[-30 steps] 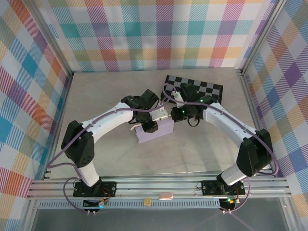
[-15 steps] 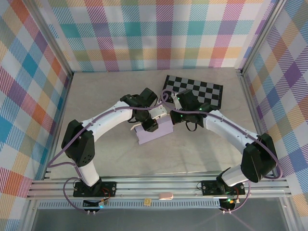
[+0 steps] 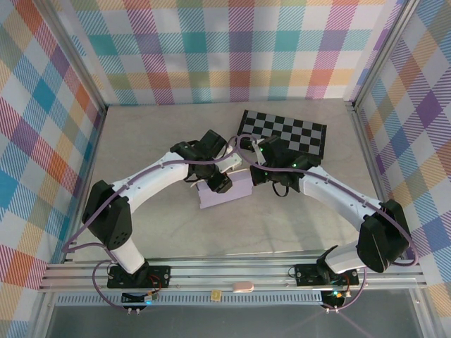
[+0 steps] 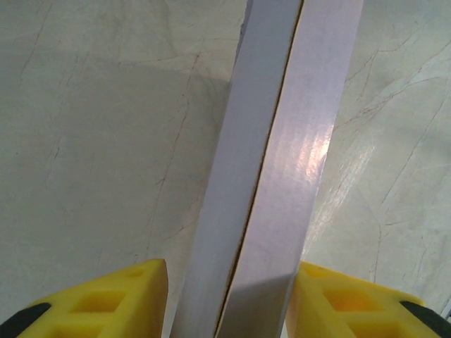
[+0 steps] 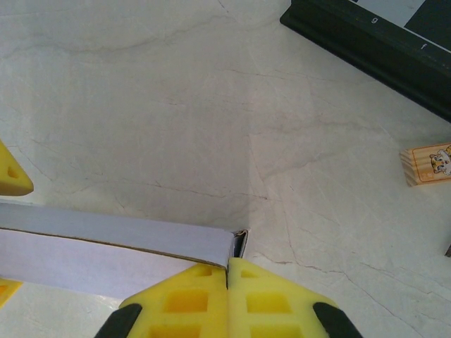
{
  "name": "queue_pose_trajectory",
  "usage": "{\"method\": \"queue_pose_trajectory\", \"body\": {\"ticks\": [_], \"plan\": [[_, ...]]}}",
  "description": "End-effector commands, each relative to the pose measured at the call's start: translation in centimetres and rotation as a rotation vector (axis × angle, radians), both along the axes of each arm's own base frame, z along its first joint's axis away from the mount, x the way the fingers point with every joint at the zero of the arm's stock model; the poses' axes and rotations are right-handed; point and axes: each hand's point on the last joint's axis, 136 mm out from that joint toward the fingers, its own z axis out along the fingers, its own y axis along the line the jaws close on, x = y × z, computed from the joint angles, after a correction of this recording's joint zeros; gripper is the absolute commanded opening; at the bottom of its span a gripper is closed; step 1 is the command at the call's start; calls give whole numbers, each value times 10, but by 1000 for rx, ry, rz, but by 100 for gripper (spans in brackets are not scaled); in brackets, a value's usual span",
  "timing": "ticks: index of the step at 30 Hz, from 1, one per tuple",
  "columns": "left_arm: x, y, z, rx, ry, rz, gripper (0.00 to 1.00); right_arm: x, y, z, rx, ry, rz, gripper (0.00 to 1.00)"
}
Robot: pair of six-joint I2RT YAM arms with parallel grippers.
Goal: Fold the paper box
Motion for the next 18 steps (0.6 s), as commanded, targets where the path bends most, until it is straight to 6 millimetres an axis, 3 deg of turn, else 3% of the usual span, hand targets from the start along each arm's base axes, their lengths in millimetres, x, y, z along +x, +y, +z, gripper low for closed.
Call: {"method": "queue_pose_trajectory", "body": {"ticks": [1, 7, 13, 18], "plan": [[12, 2, 20, -58, -57, 73, 45, -28, -16, -34, -85, 141, -19, 0], [8, 5, 4, -17, -19, 63, 43, -29, -9, -35, -34, 159, -60, 0], [17, 16, -8, 38, -34, 103, 42, -32, -11, -53, -22, 128, -71, 0], [26, 16, 8, -30, -48, 173, 45, -34, -17, -54, -20, 86, -84, 0]]}}
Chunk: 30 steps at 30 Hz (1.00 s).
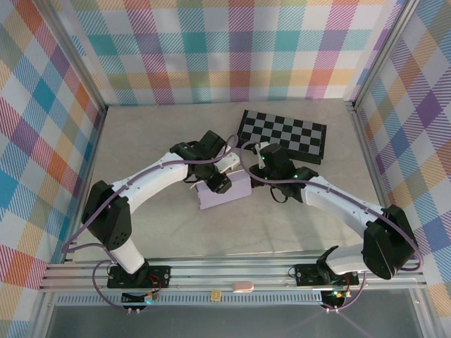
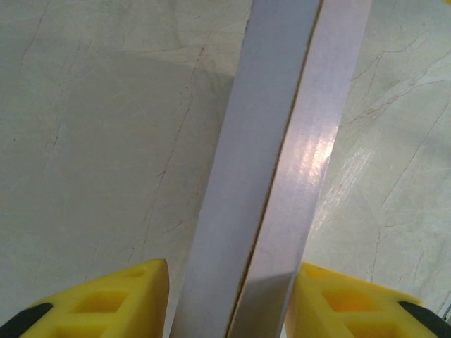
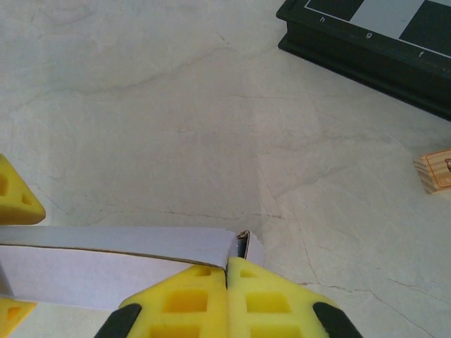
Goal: Fold the paper box
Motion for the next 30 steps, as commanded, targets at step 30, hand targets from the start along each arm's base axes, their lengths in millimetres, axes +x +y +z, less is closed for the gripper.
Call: {"method": "queue_pose_trajectory", "body": {"ticks": [30], "plan": [[42, 82, 81, -202, -186, 717, 59, -28, -26, -33, -174, 89, -126, 0]]}}
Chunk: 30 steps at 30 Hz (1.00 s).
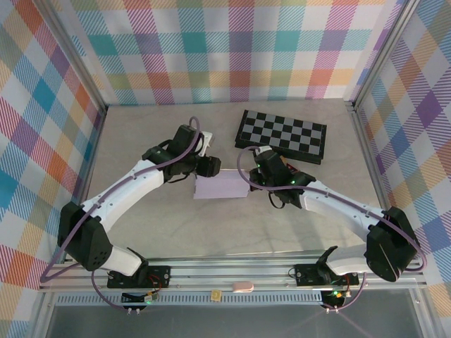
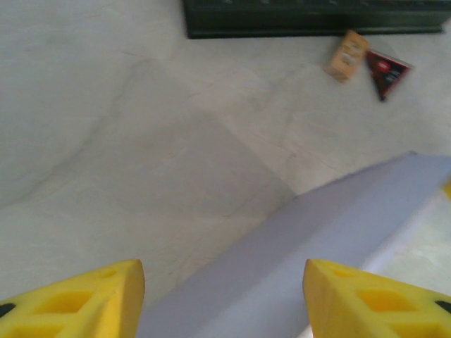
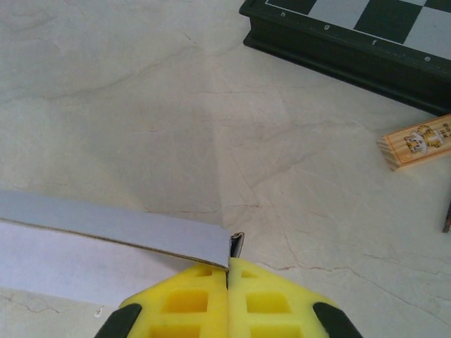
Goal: Fold the paper box
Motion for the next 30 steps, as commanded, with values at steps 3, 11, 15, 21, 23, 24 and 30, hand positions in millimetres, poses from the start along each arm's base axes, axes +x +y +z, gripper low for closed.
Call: {"method": "queue_pose_trajectory", "body": {"ticks": [3, 11, 15, 21, 23, 24, 30], "plan": [[-5, 53, 38, 53, -62, 257, 56, -17, -13, -22, -113, 102, -33, 0], [-52, 71, 23, -137, 133, 410, 47, -11, 1, -12, -139, 89, -35, 0], [-67, 76, 13, -212, 190, 441, 46, -9, 7, -6, -160, 77, -40, 0], [-78, 72, -5, -312, 253, 471, 41, -10, 16, -7, -178, 73, -29, 0], [-78, 72, -12, -324, 271, 481, 40, -10, 18, -7, -182, 72, -27, 0], [-77, 72, -16, -323, 280, 483, 39, -10, 19, -8, -182, 73, -28, 0], [-66, 75, -29, -355, 284, 514, 38, -11, 19, -9, -189, 72, -26, 0]]}}
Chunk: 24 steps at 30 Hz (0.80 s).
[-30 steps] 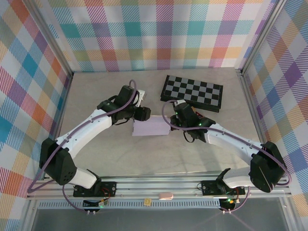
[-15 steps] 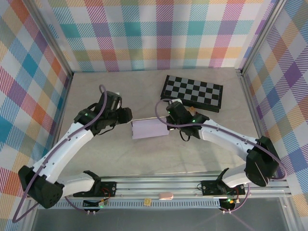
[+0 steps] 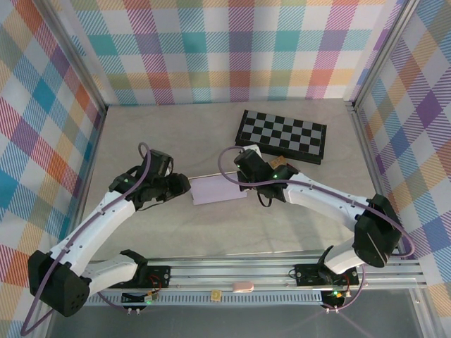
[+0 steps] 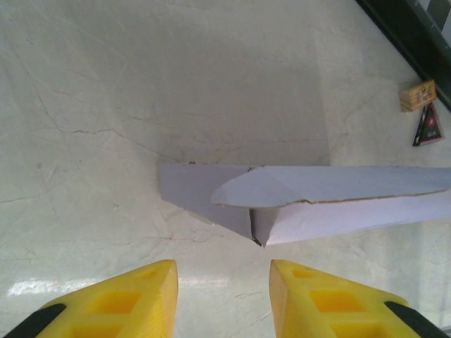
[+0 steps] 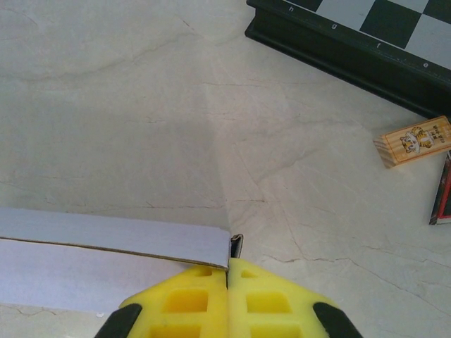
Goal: Fold the paper box
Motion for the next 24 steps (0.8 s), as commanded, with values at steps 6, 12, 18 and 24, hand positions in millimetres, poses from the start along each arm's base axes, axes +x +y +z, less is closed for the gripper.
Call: {"method": "queue_pose_trajectory", "body": {"ticks": [6, 12, 18, 24], "plan": [[18, -13, -4, -119, -18, 26, 37, -10, -7, -16, -56, 62, -9, 0], [17, -18, 2, -168, -23, 30, 39, -10, -7, -17, -60, 66, -10, 0], [18, -19, -7, -172, -16, 37, 39, -10, -8, -18, -62, 68, -10, 0], [14, -12, -26, -127, 26, 49, 34, -11, -10, -19, -63, 70, -15, 0]]}}
